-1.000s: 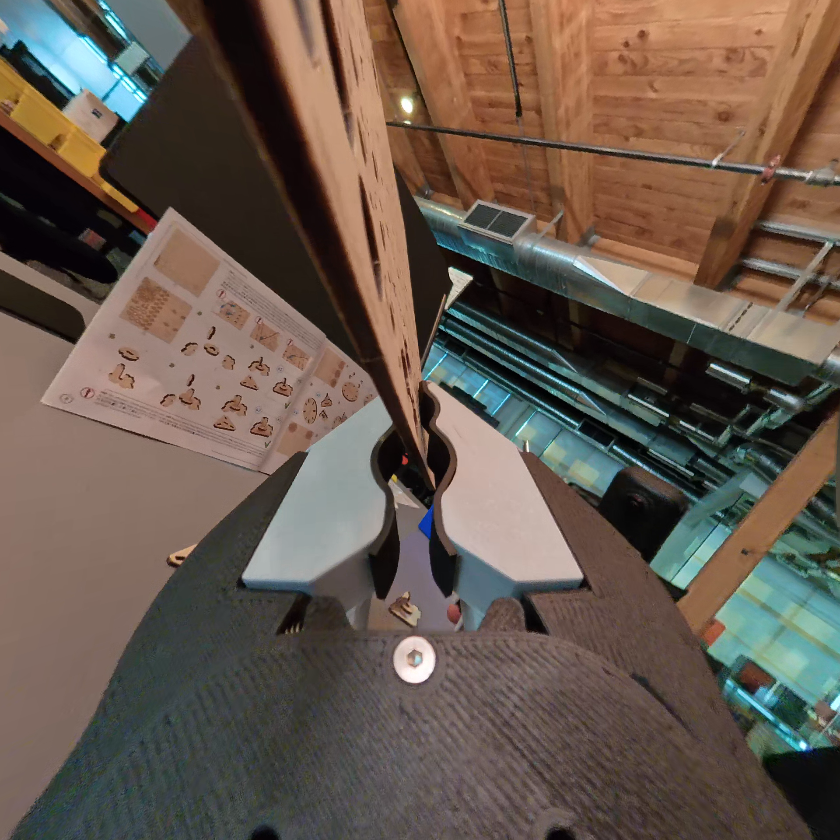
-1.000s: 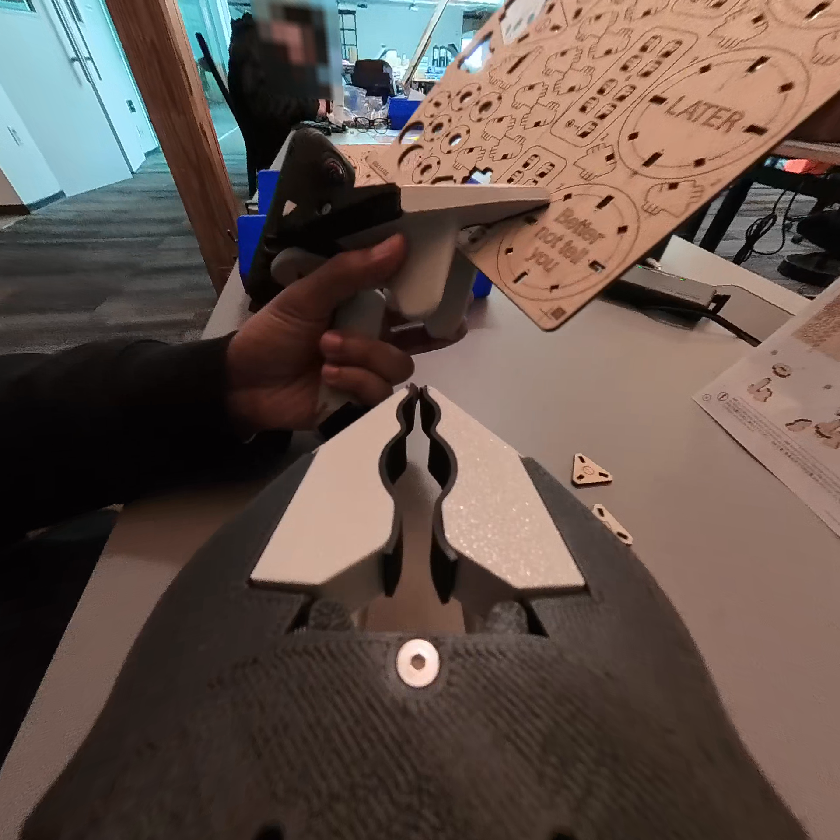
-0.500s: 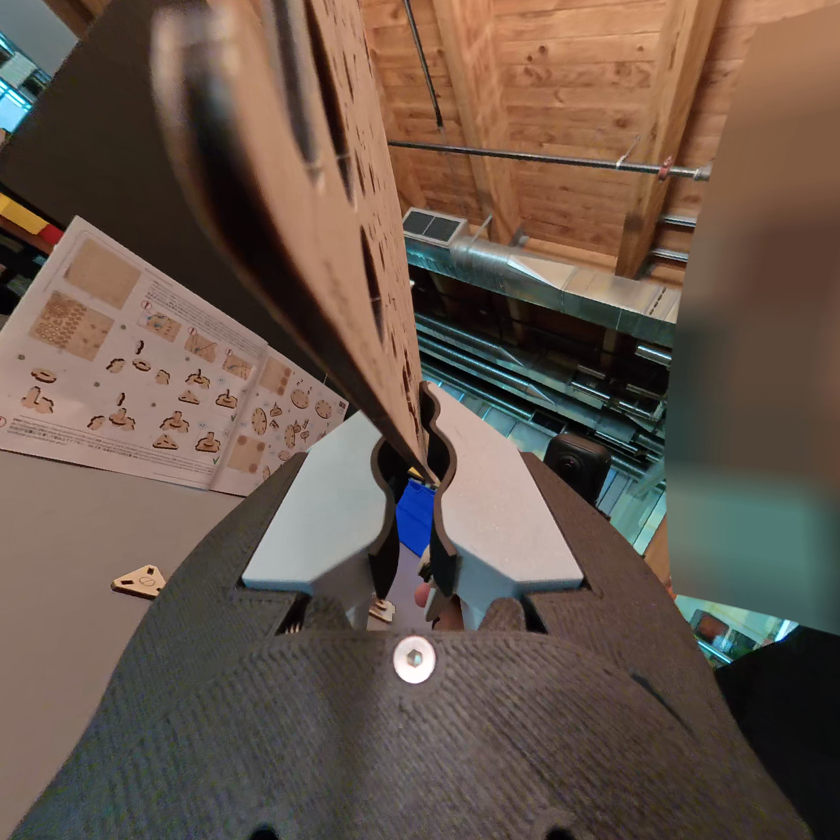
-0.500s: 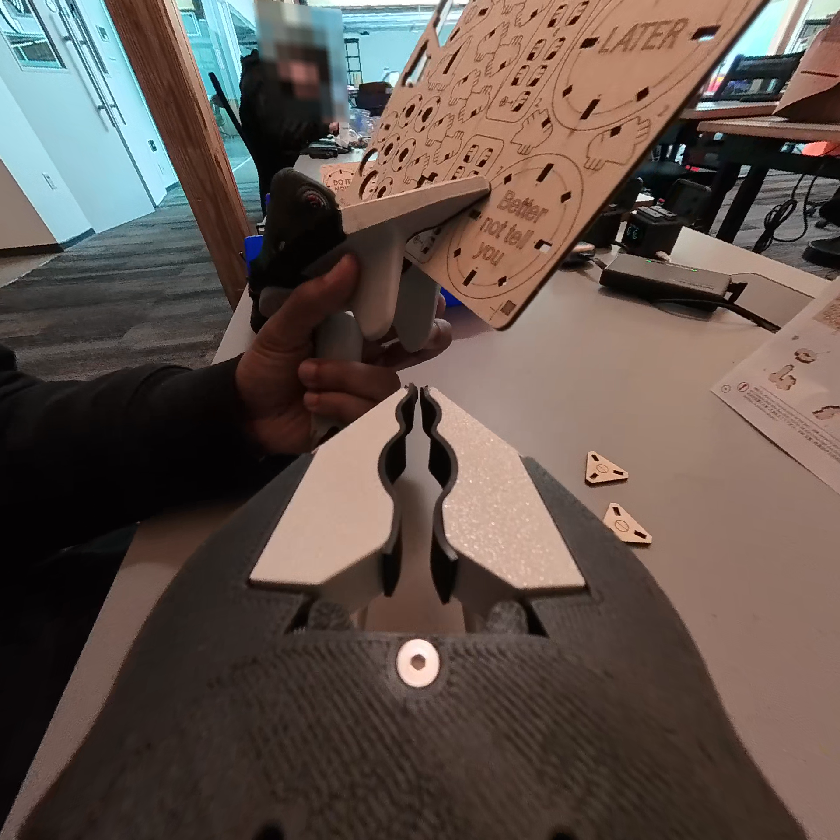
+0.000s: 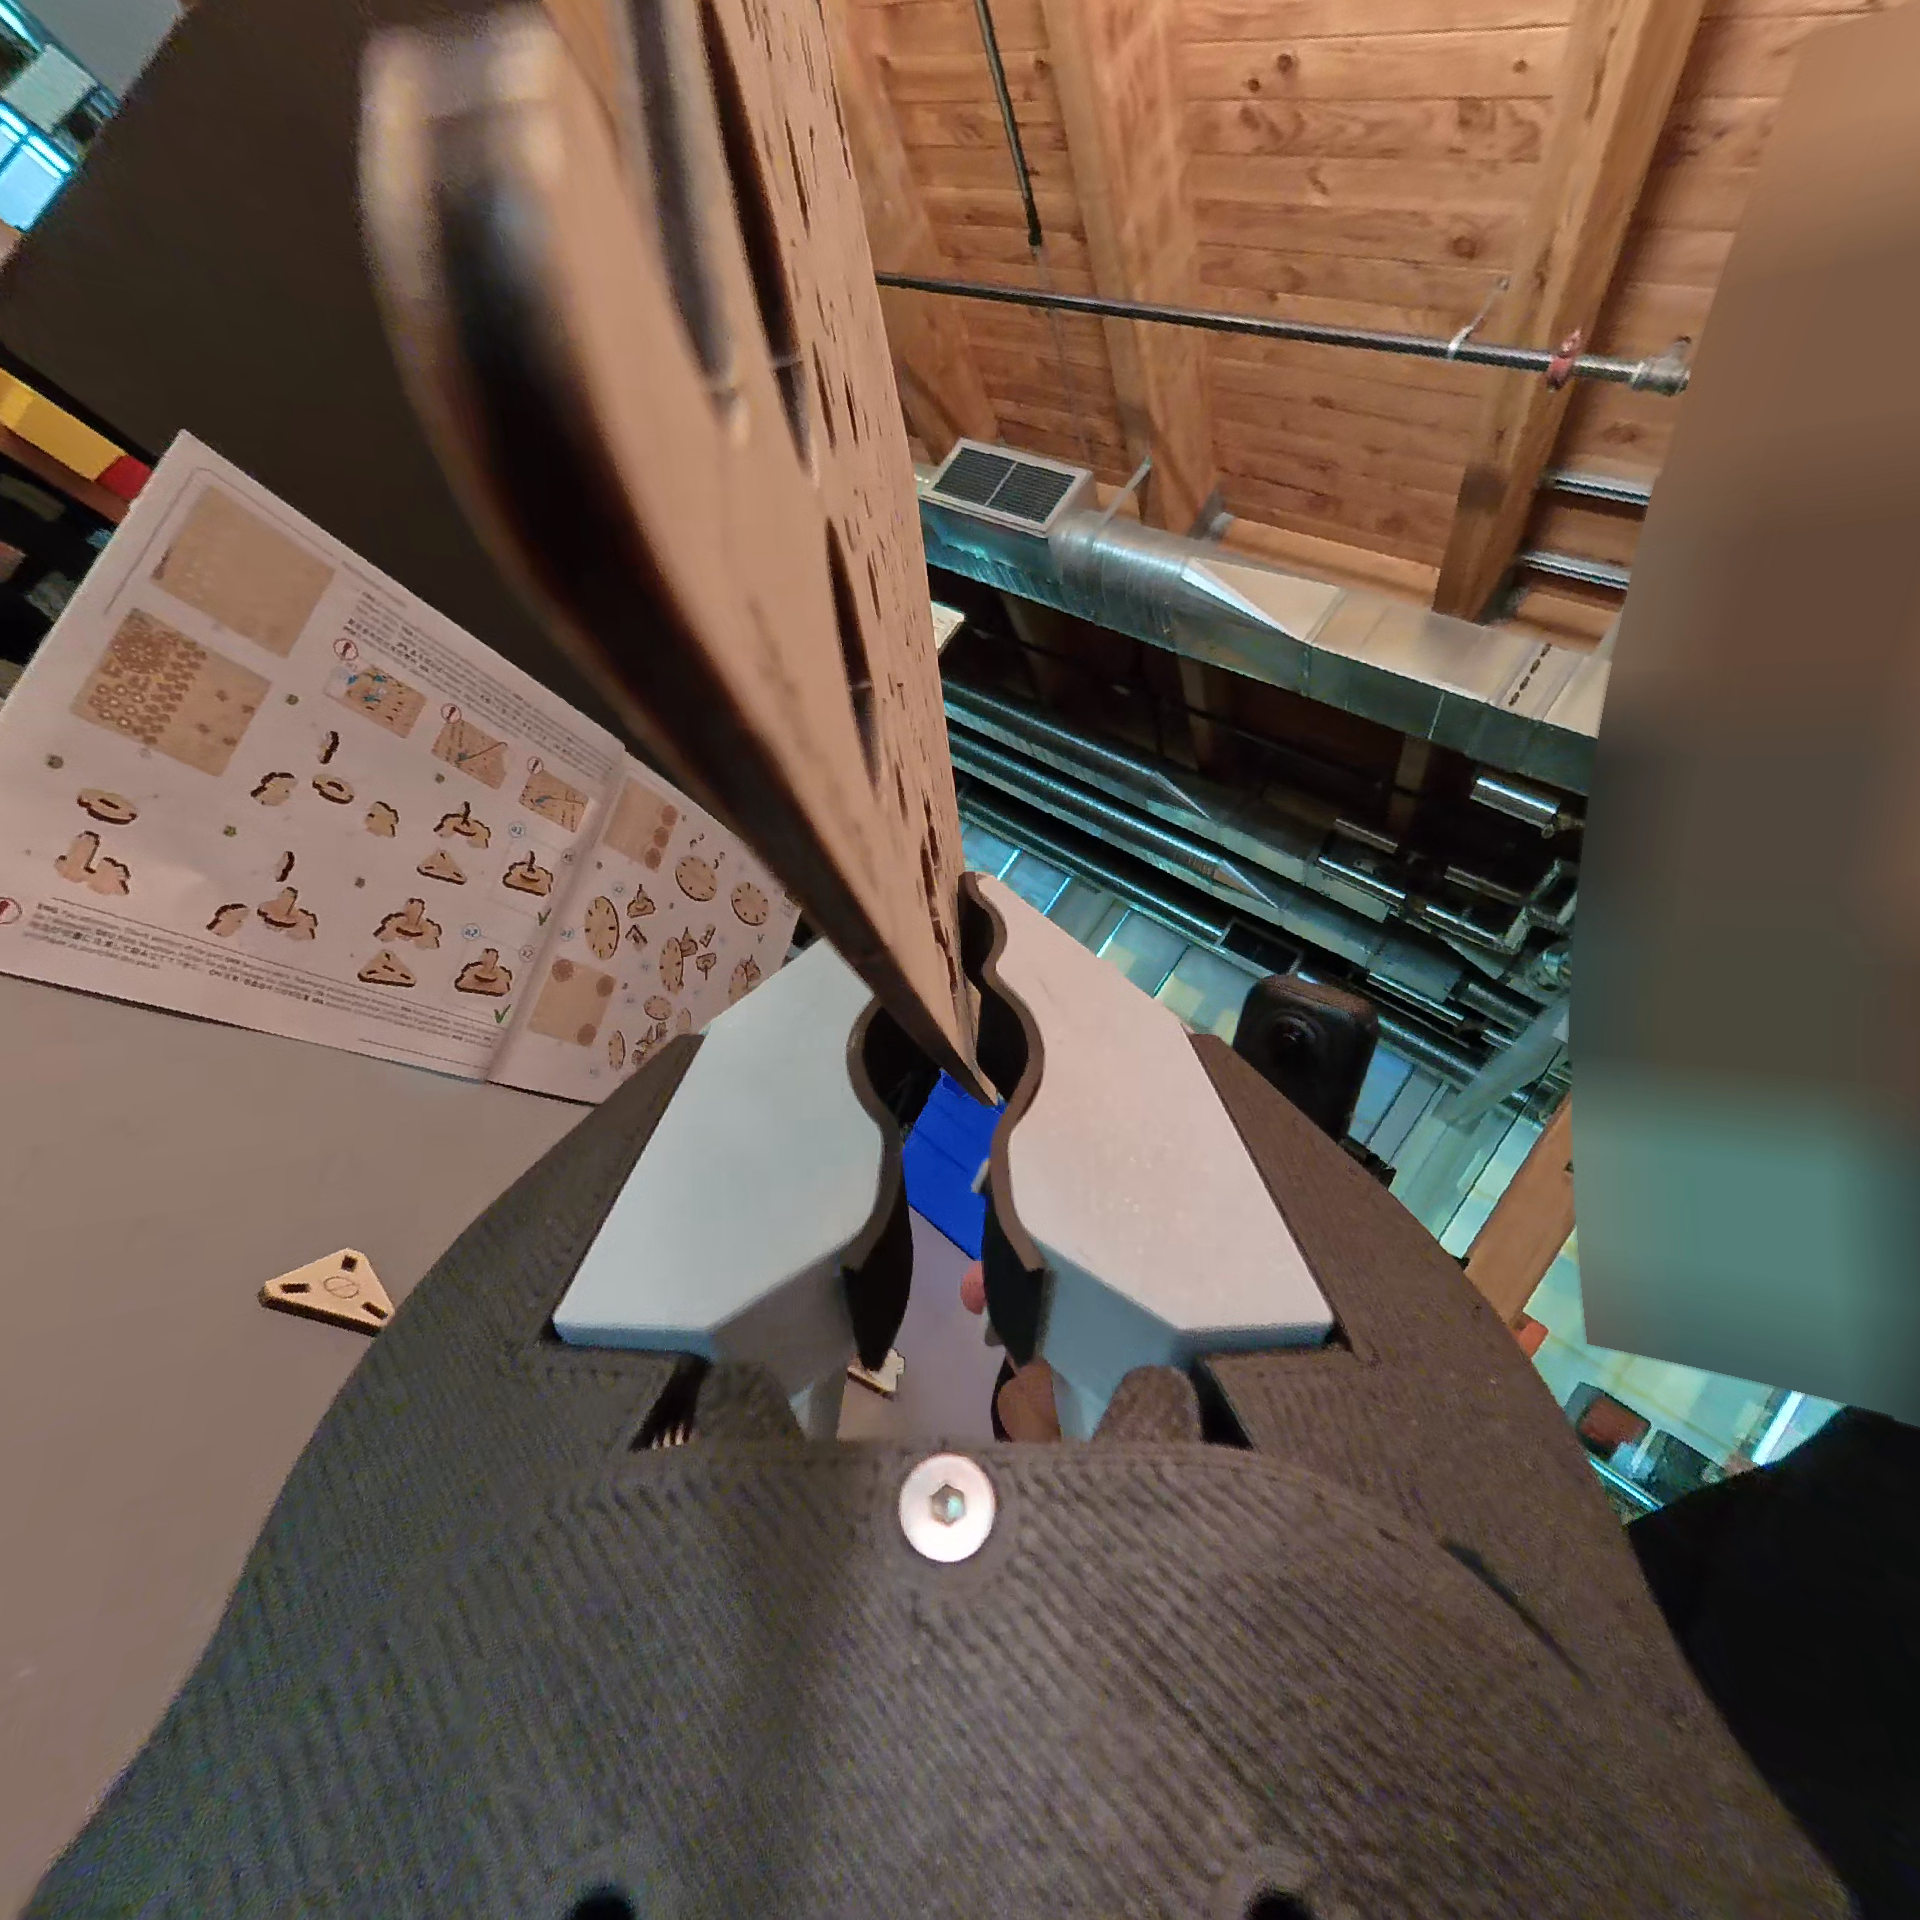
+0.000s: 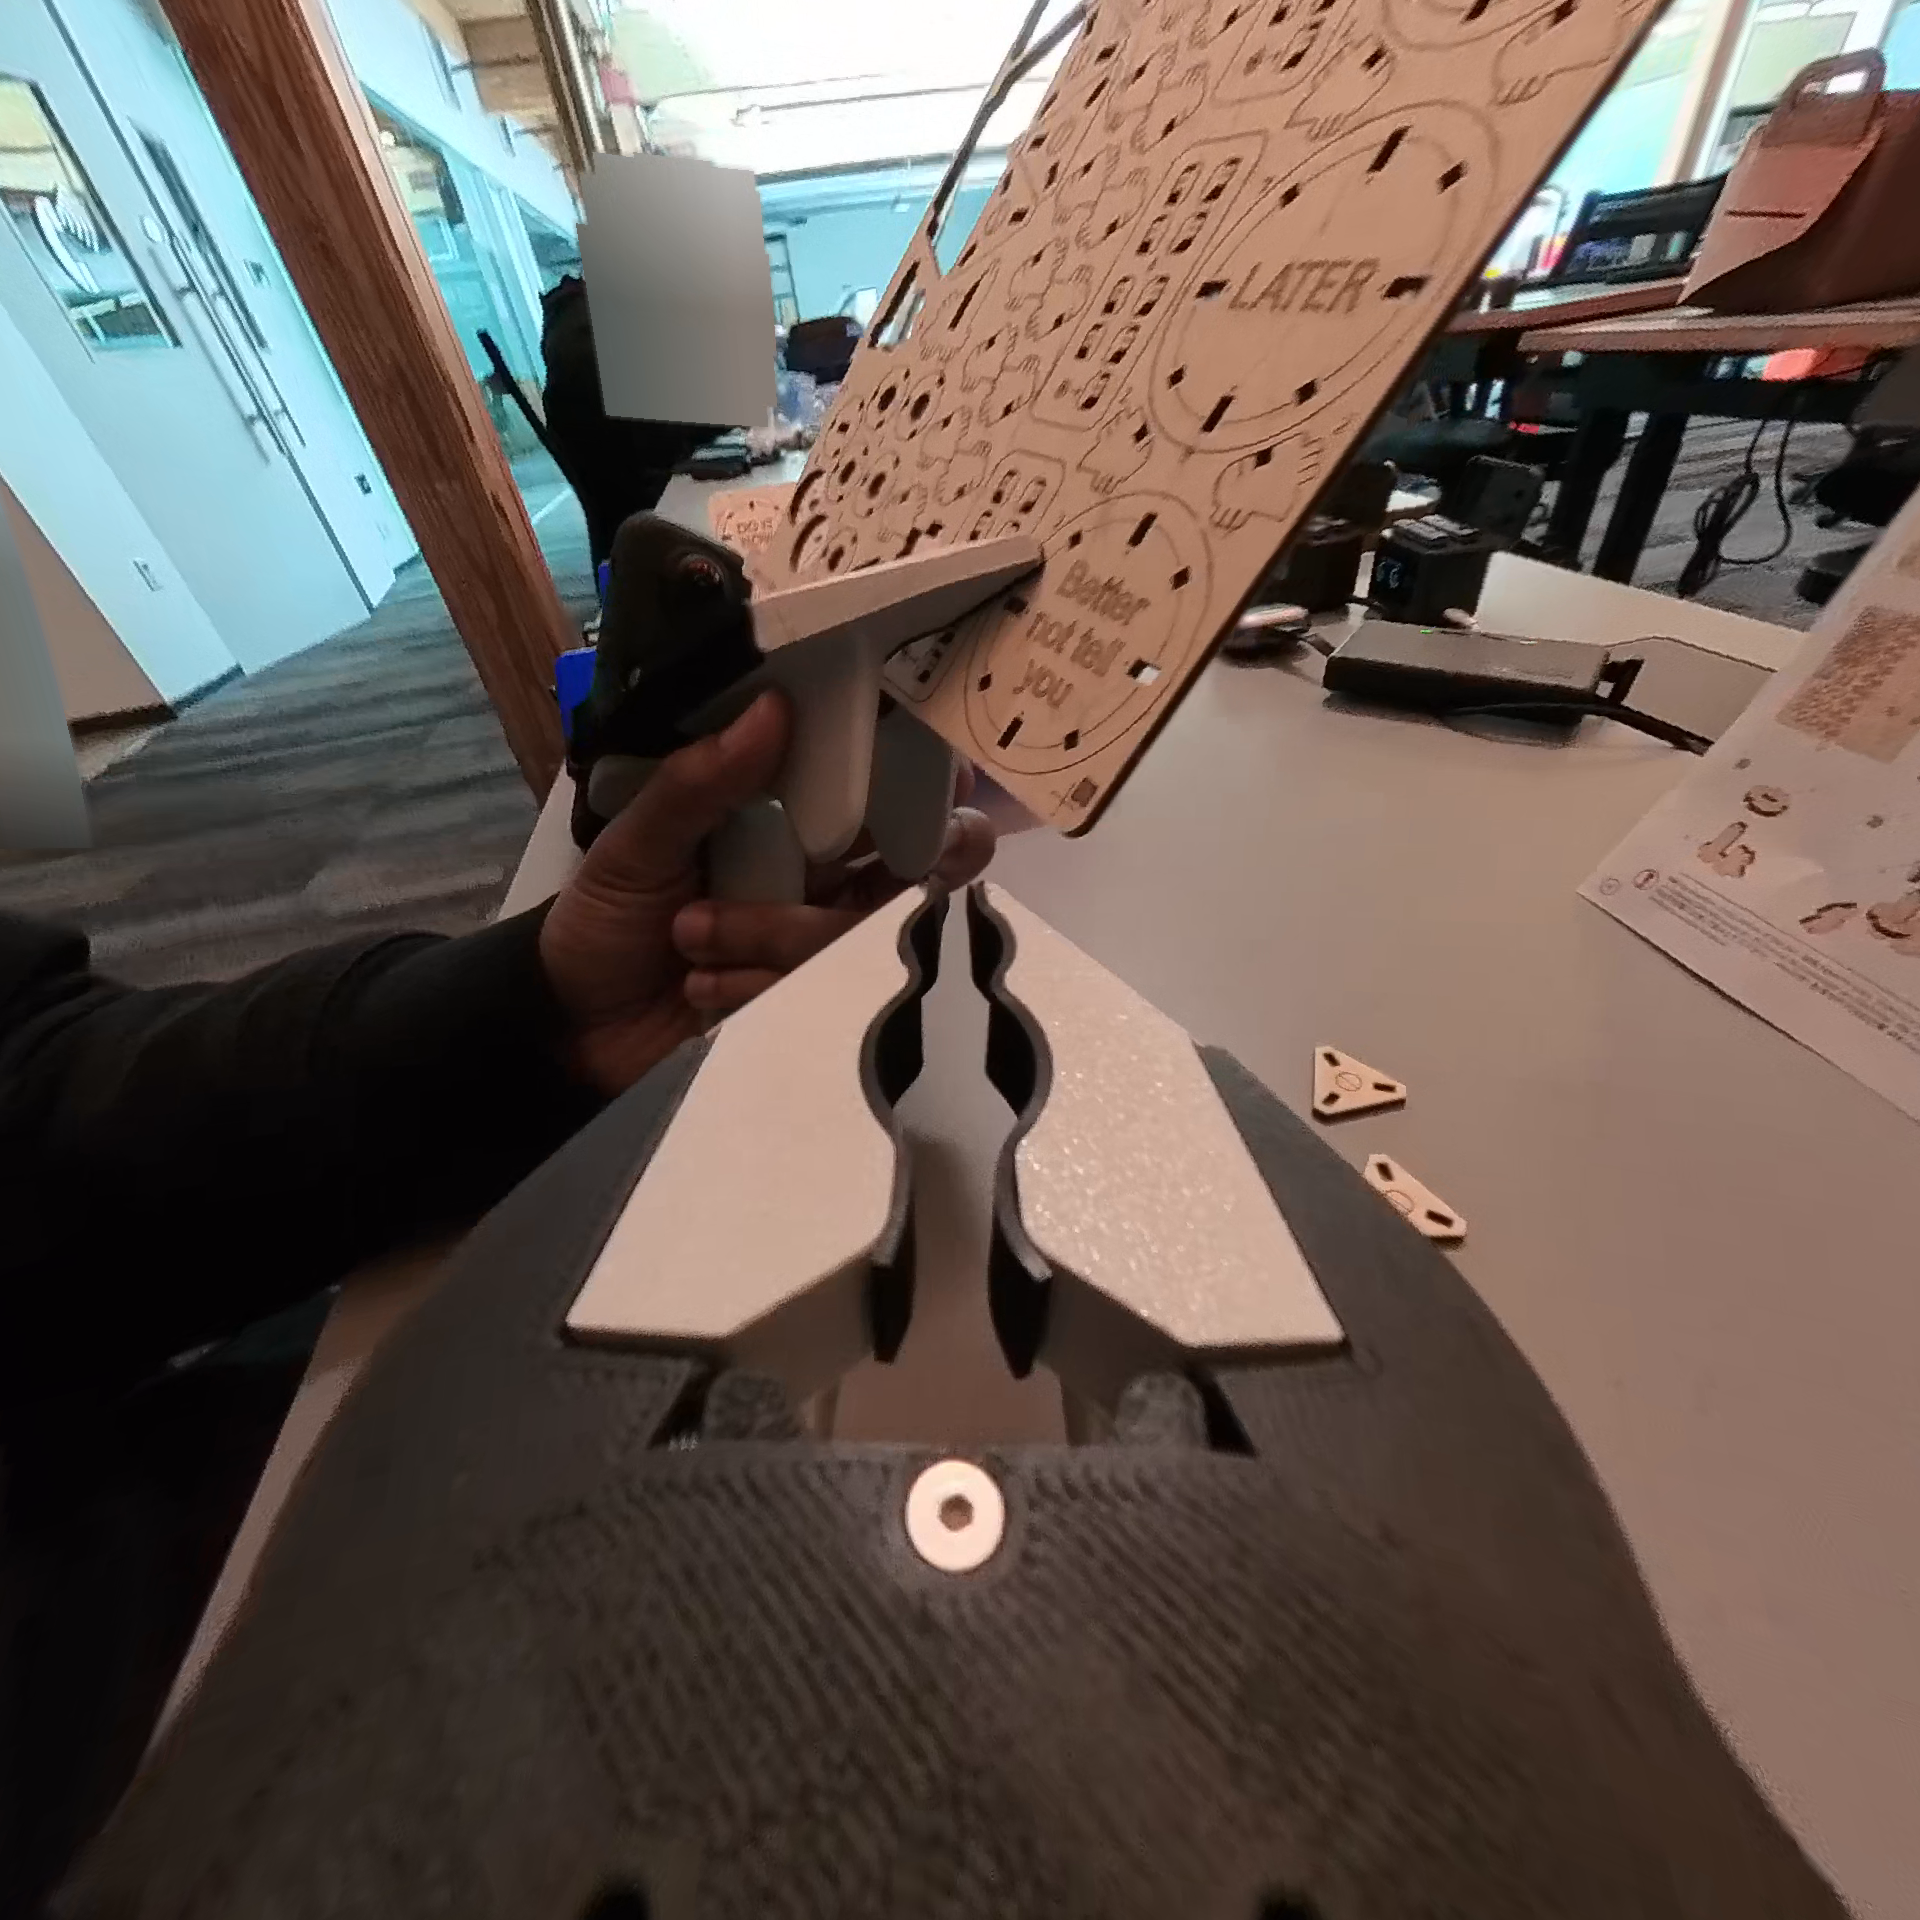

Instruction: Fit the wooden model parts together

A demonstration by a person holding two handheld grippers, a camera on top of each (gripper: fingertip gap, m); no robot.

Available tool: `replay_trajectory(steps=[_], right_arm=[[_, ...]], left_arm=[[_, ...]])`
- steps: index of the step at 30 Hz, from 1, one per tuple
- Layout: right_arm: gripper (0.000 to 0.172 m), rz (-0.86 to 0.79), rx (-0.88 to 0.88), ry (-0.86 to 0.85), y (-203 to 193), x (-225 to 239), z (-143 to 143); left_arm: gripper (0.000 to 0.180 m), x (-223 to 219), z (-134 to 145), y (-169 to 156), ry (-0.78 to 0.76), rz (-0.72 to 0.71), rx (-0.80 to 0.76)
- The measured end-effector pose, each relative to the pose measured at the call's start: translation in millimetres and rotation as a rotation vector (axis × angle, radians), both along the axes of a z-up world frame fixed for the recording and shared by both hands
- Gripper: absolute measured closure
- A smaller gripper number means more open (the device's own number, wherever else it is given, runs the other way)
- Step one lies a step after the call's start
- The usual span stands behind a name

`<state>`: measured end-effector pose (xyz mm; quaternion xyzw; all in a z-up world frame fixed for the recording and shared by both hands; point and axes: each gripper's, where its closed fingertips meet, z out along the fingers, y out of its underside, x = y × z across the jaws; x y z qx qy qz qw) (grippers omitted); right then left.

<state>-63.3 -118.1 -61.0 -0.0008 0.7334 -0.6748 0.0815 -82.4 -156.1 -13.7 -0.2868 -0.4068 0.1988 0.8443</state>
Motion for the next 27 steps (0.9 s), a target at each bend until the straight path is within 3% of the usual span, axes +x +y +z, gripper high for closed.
replay_trajectory(steps=[8, 27], right_arm=[[0.160, 0.010, -0.074, -0.203, 6.5, -14.9, 9.7], [0.155, 0.018, -0.145, -0.309, 11.9, -23.2, 19.4]], left_arm=[[0.178, -1.7, -1.9, 6.5, -0.013, -0.013, -0.026], [0.178, -1.3, -1.8, 15.7, -0.009, -0.029, -0.072]])
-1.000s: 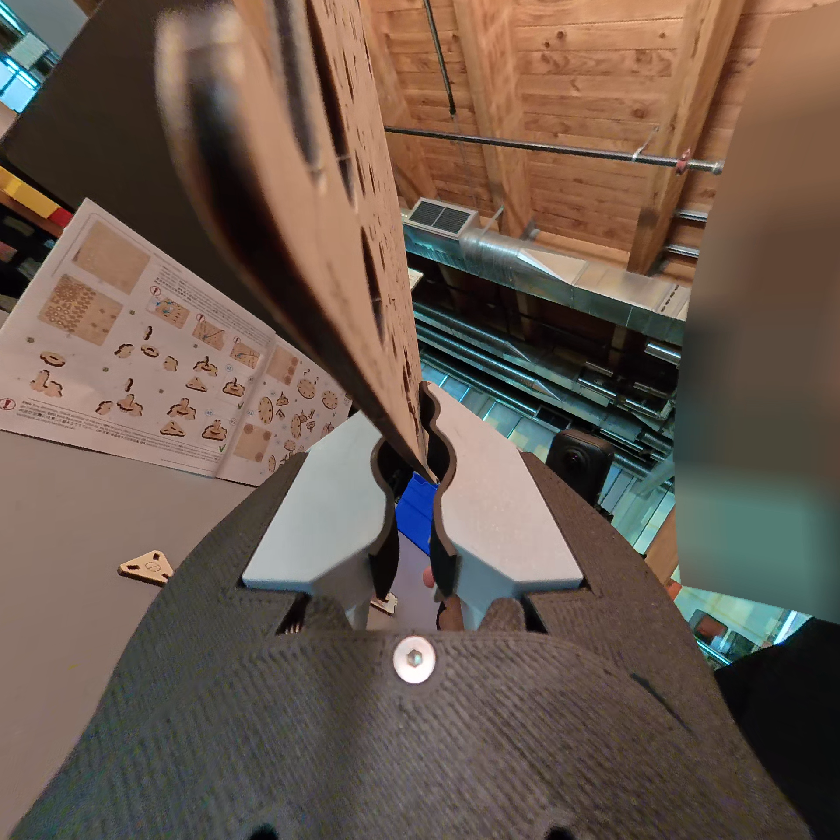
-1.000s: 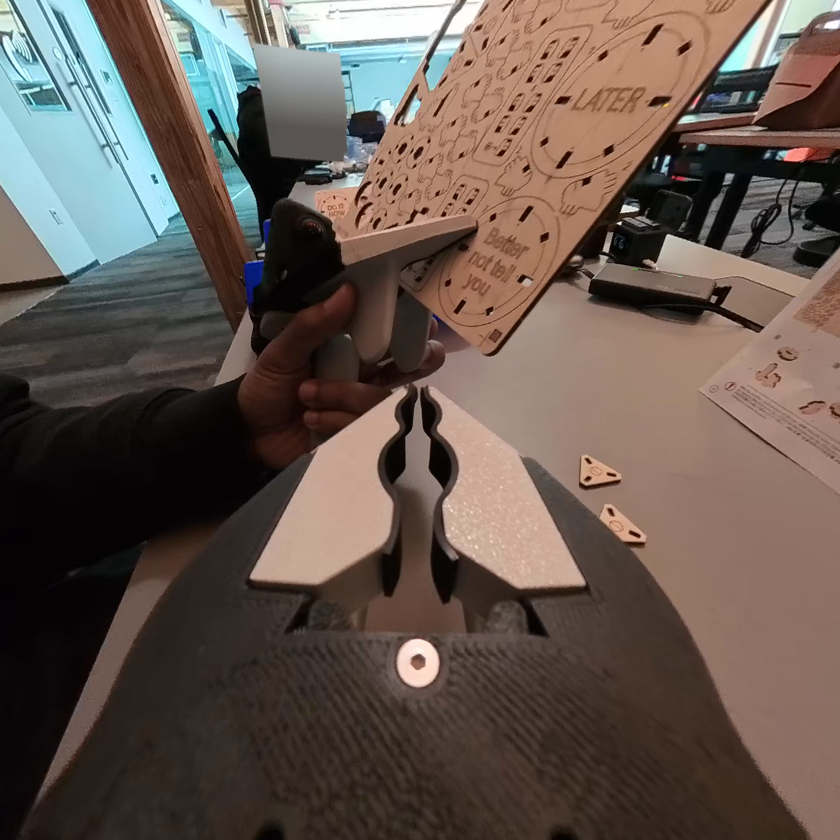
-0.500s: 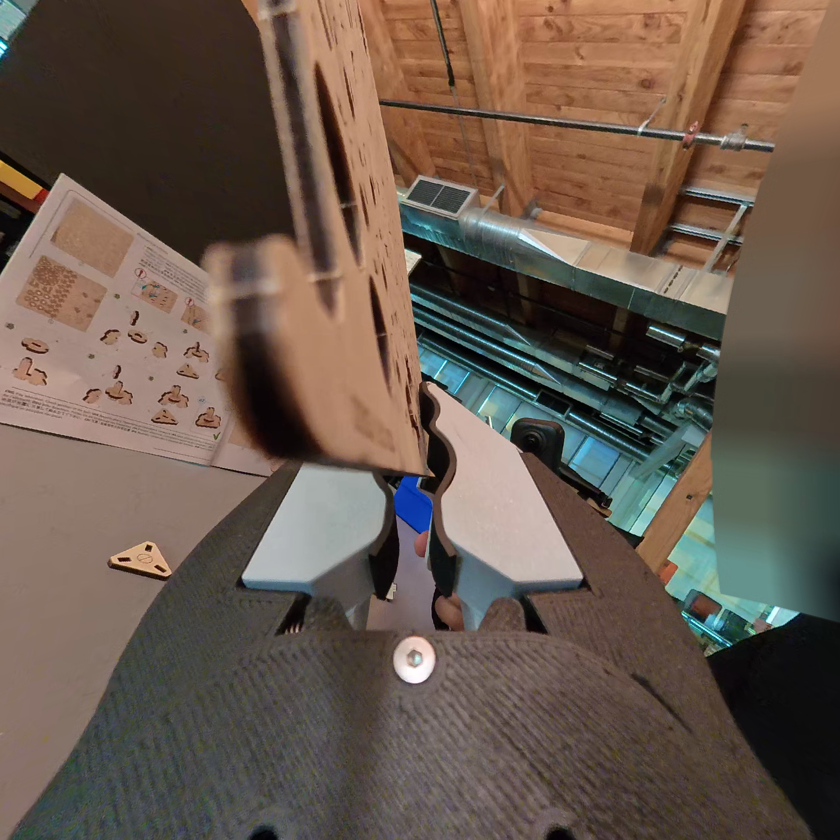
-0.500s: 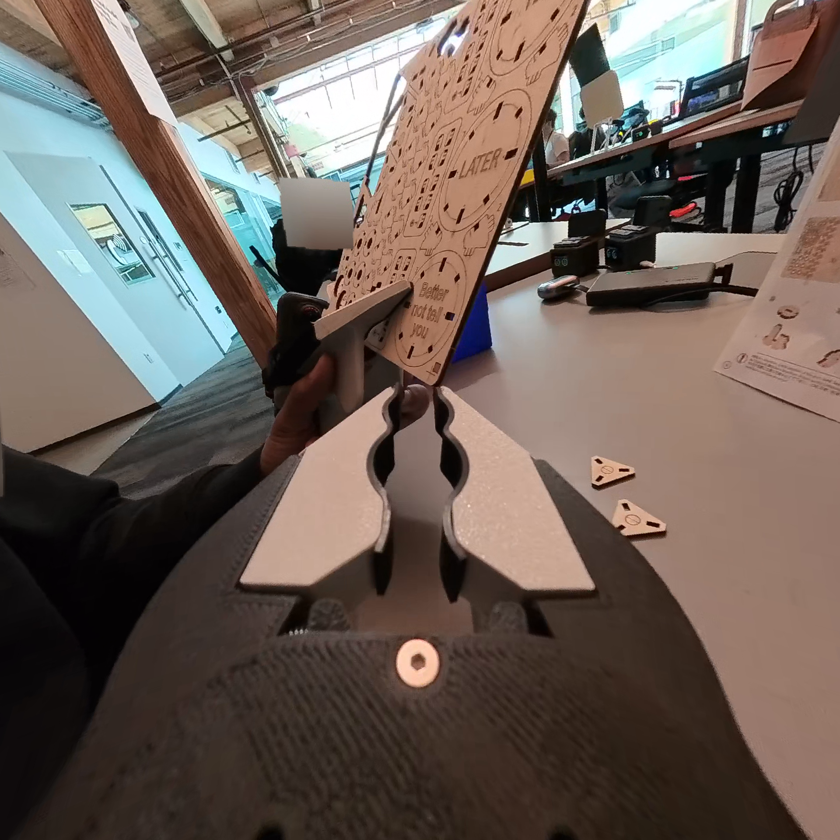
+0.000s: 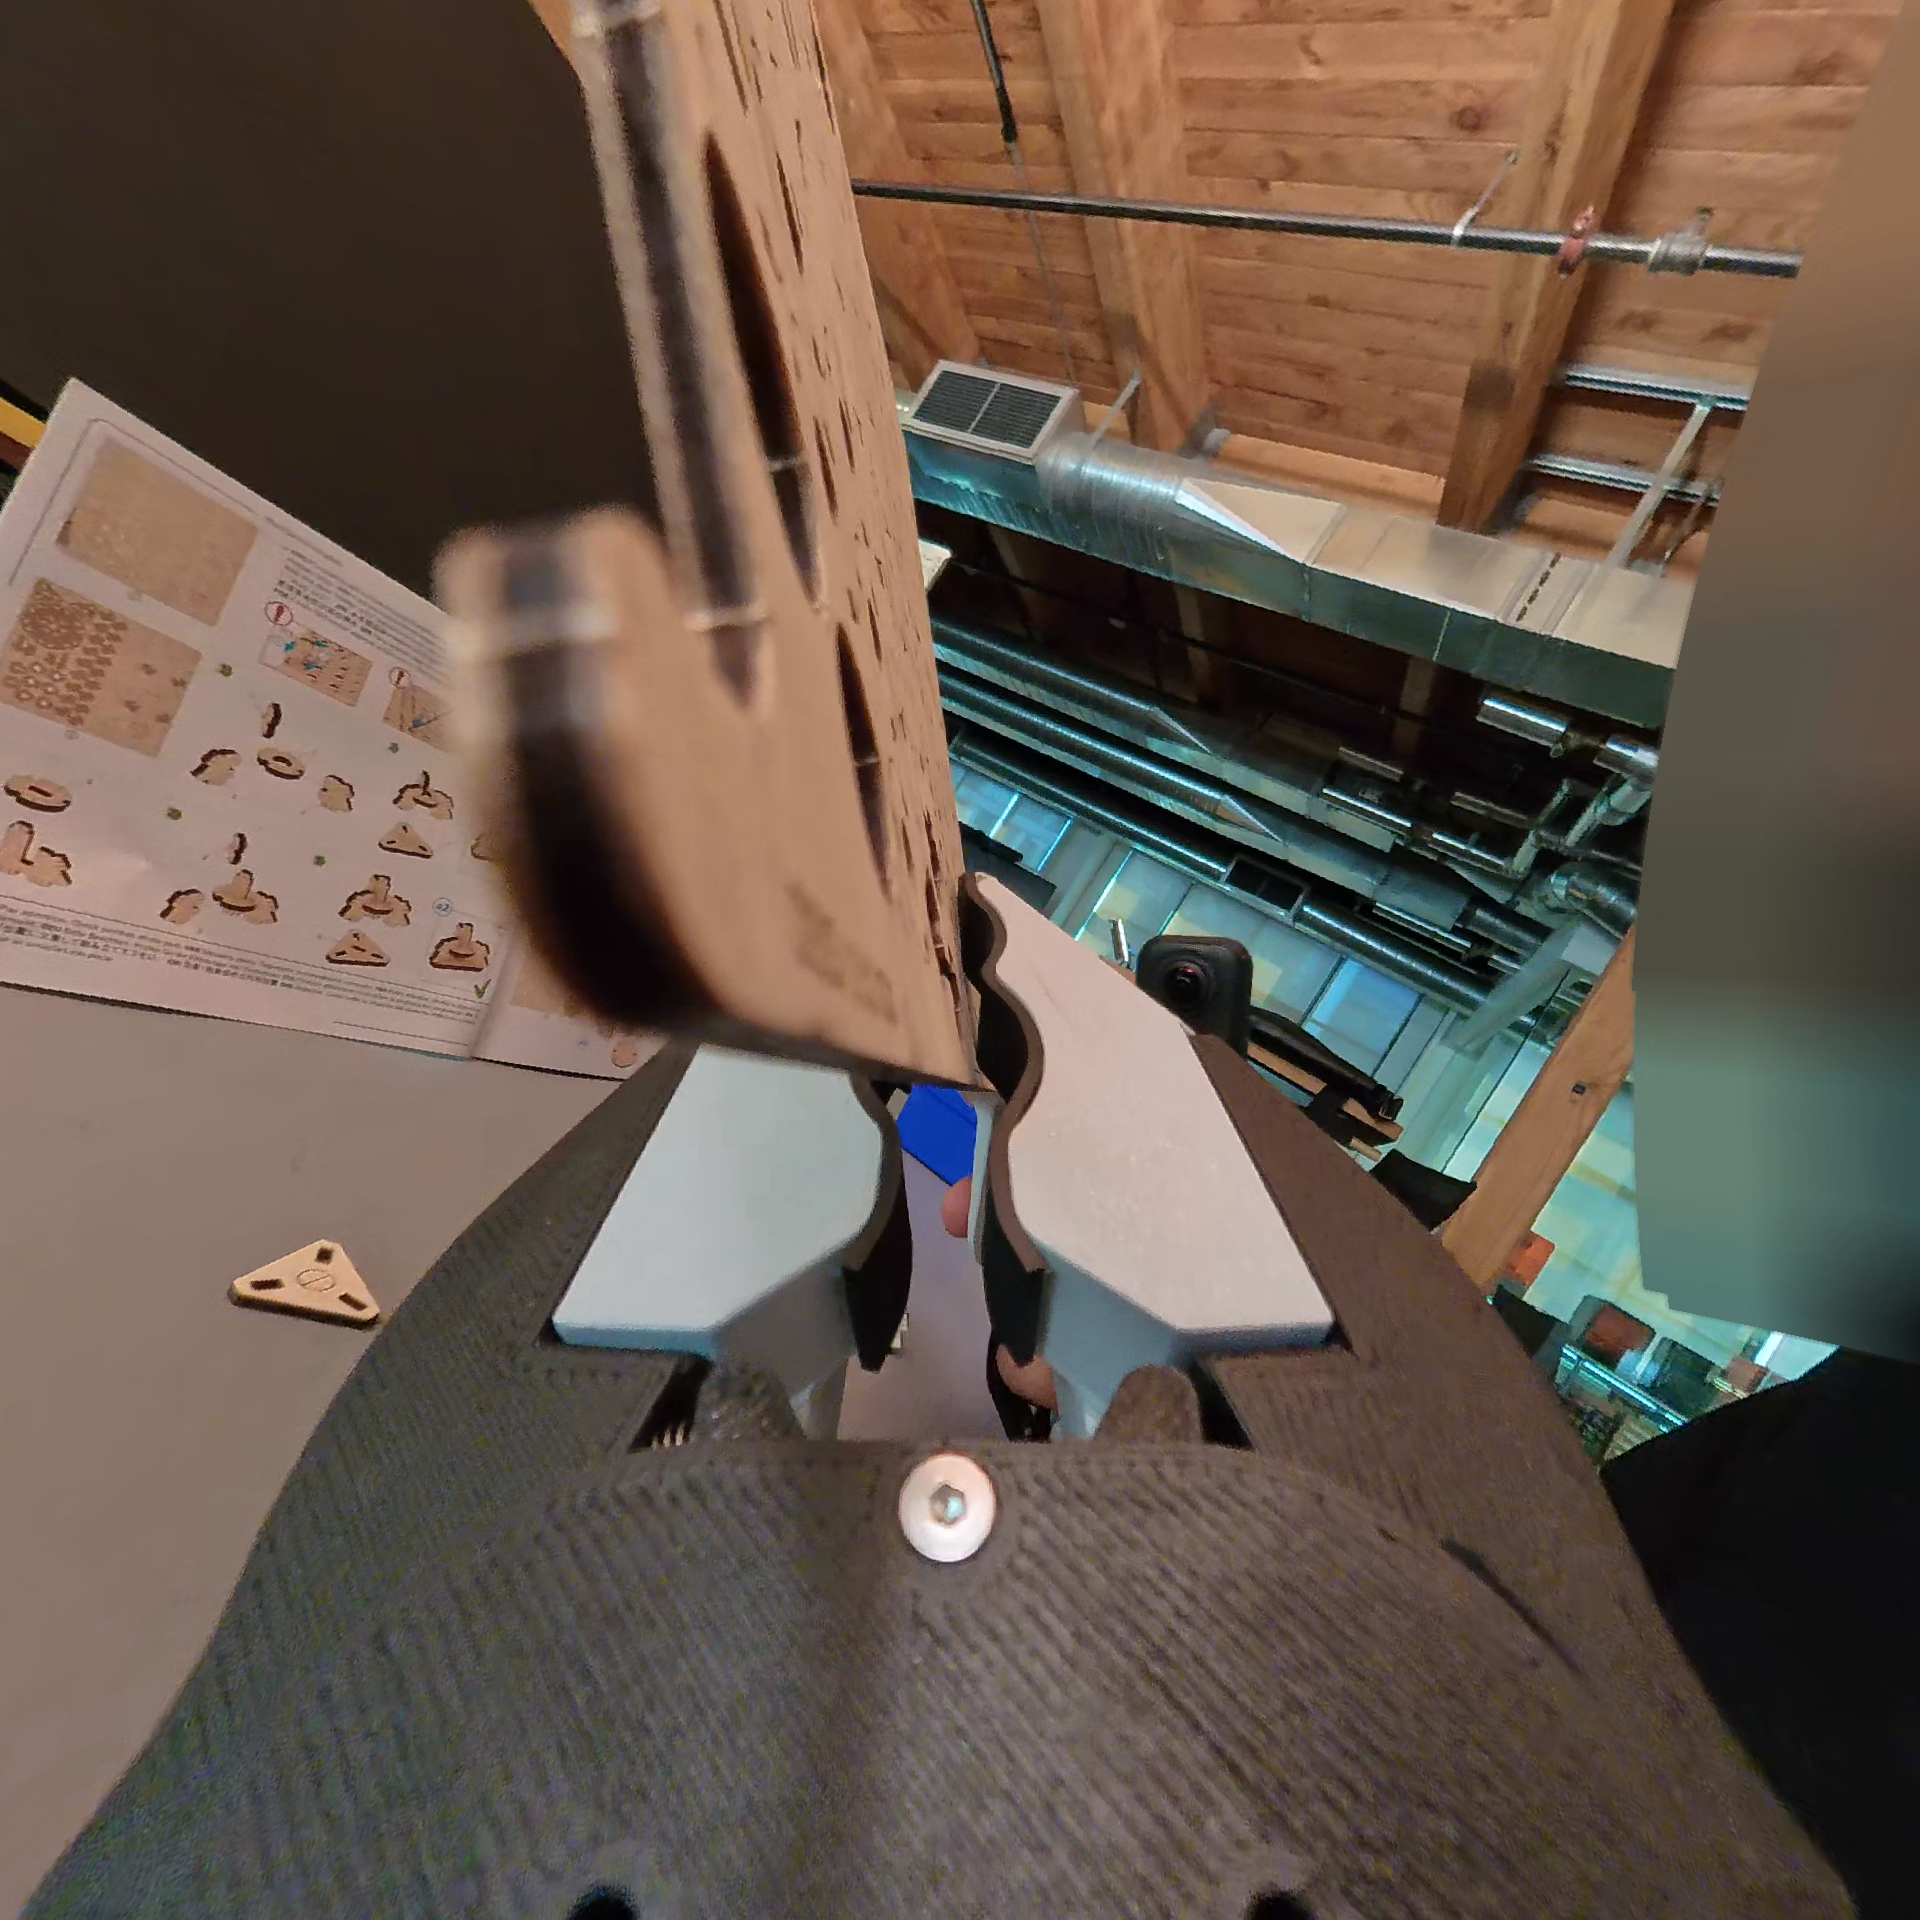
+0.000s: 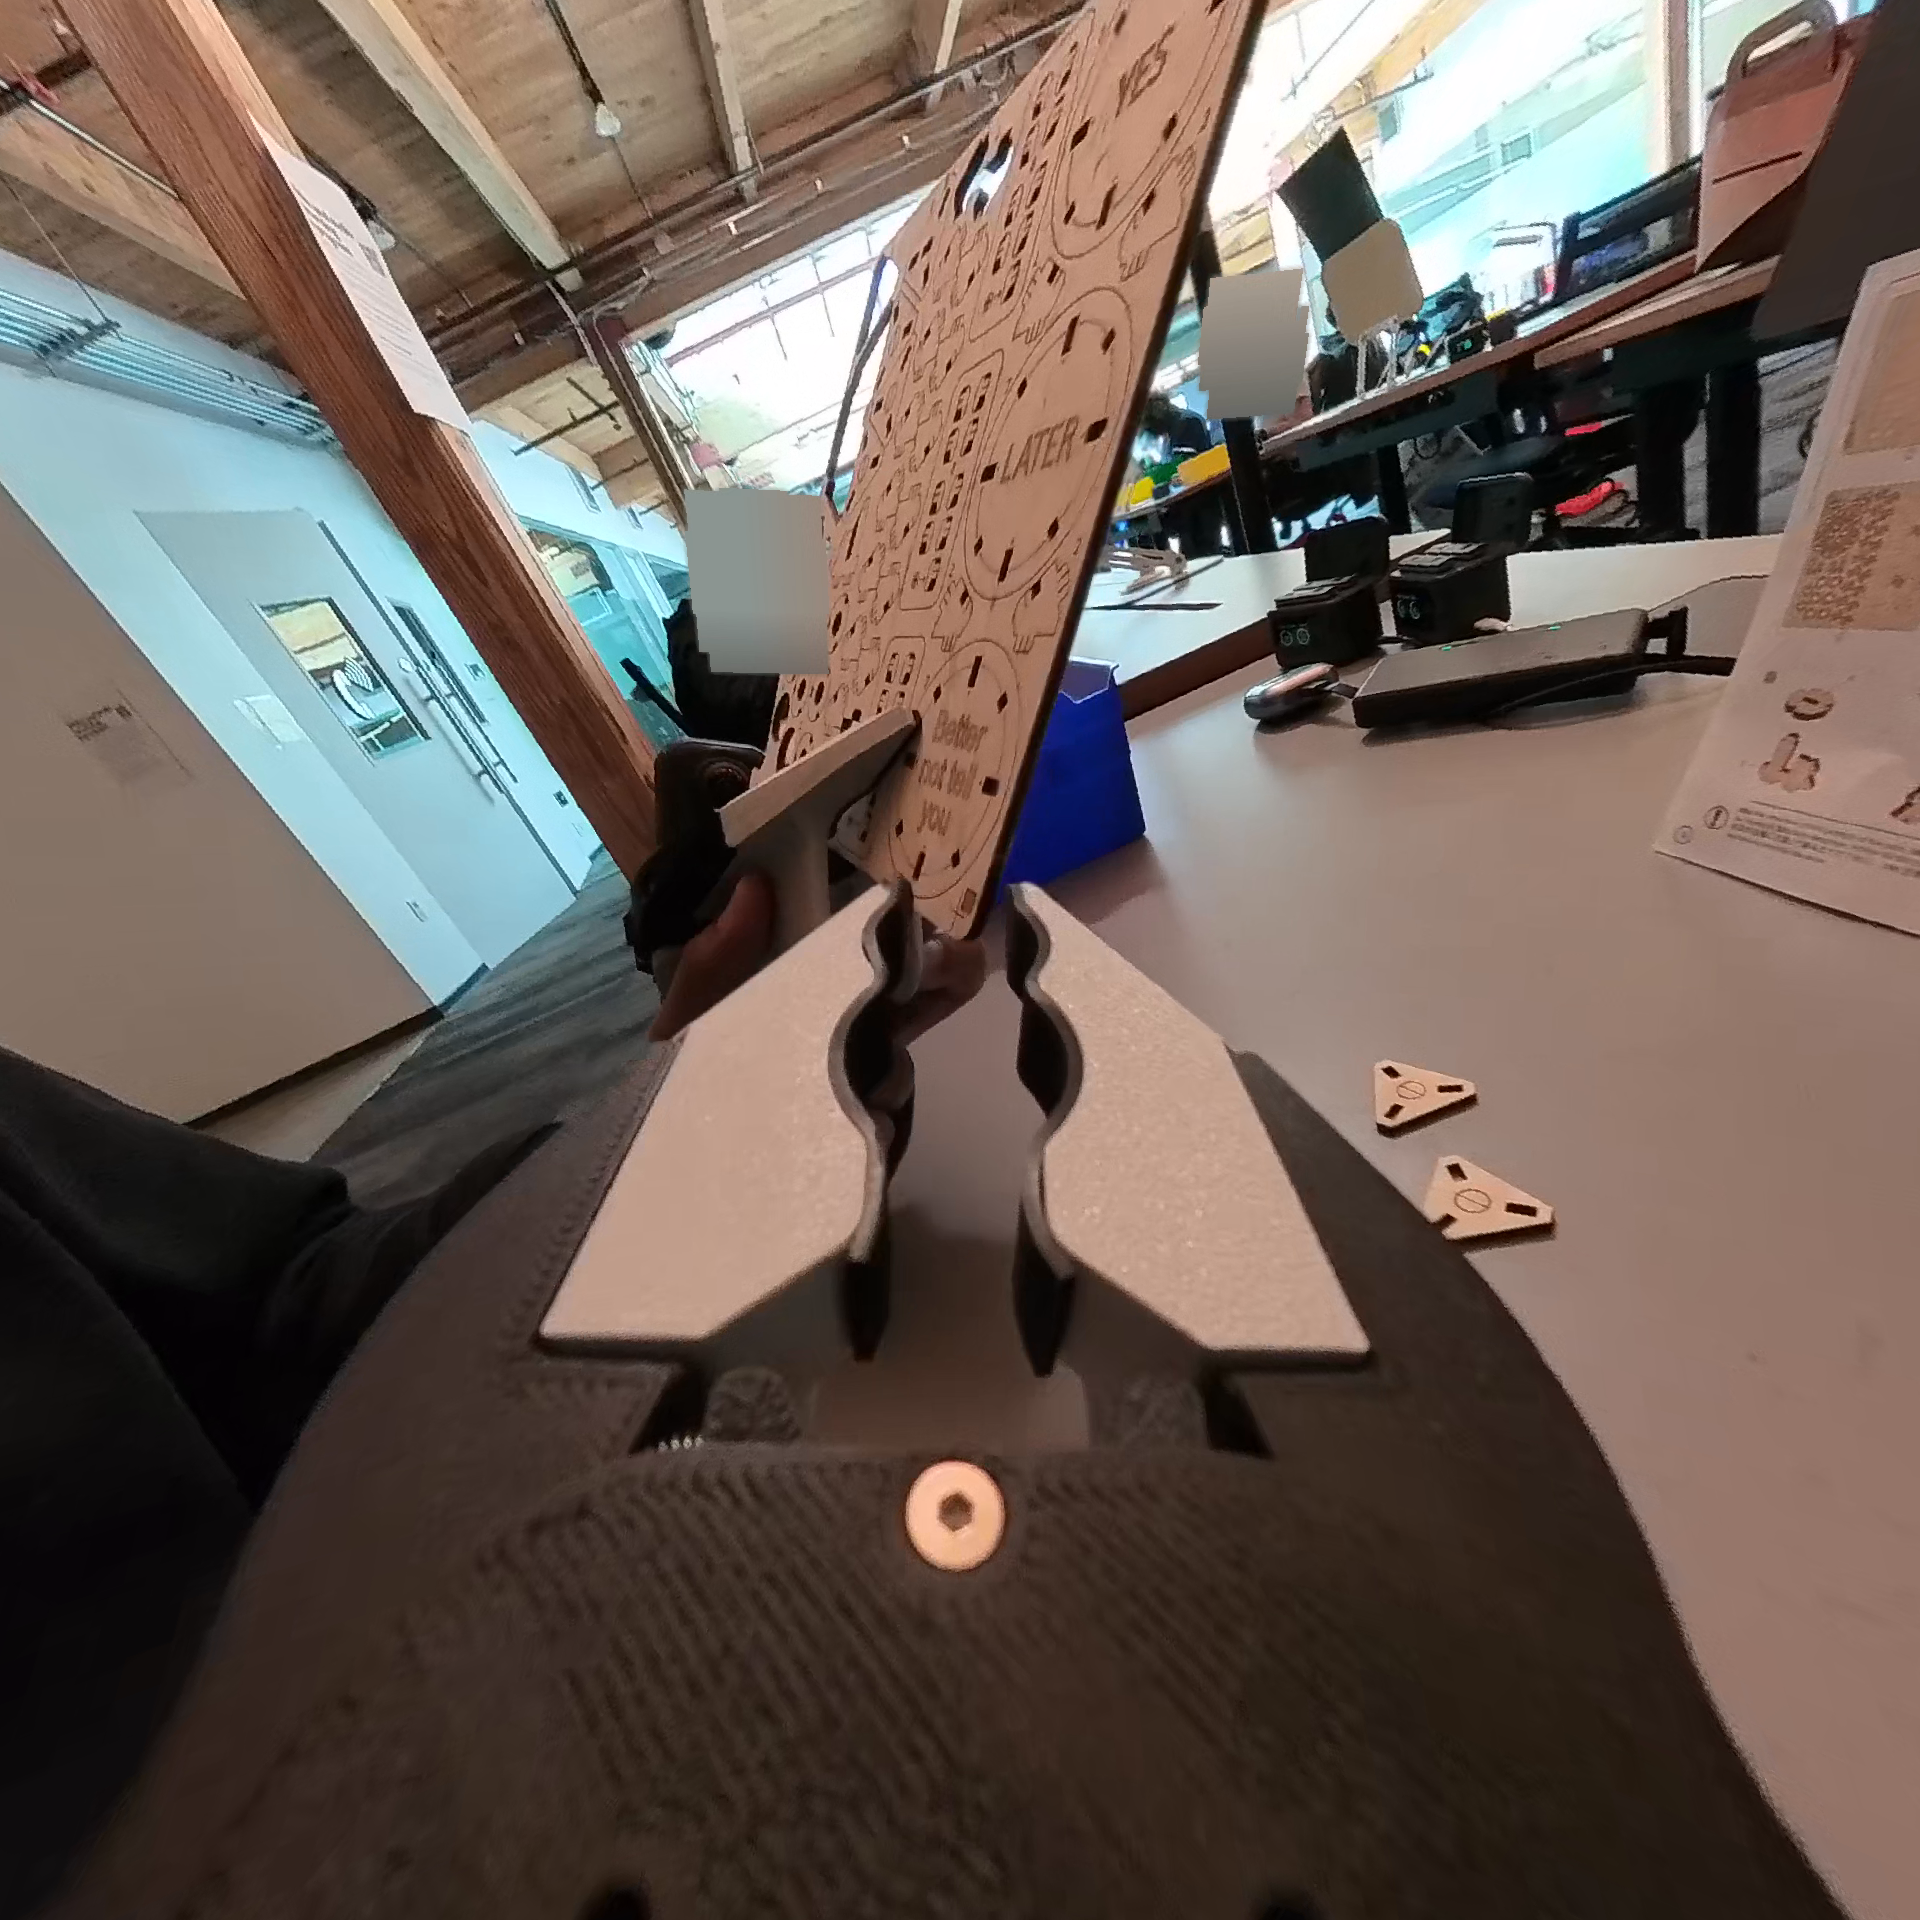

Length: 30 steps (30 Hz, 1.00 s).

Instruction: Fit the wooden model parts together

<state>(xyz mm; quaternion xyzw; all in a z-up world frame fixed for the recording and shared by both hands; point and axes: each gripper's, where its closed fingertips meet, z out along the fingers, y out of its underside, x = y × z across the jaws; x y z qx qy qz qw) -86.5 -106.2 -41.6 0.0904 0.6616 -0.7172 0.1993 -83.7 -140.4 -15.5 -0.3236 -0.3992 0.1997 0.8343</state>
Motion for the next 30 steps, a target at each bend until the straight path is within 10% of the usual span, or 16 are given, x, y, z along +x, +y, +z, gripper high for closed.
replay_trajectory(steps=[19, 30], right_arm=[[0.167, 0.025, -0.116, -0.029, 13.3, -1.3, 24.3], [0.171, -0.483, 0.060, 0.879, 36.2, -13.4, 50.2]], left_arm=[[0.165, -1.3, -9.9, 37.3, -0.063, -0.256, 0.014], [0.138, -17.1, -38.9, 51.3, -0.236, -0.267, -0.067]])
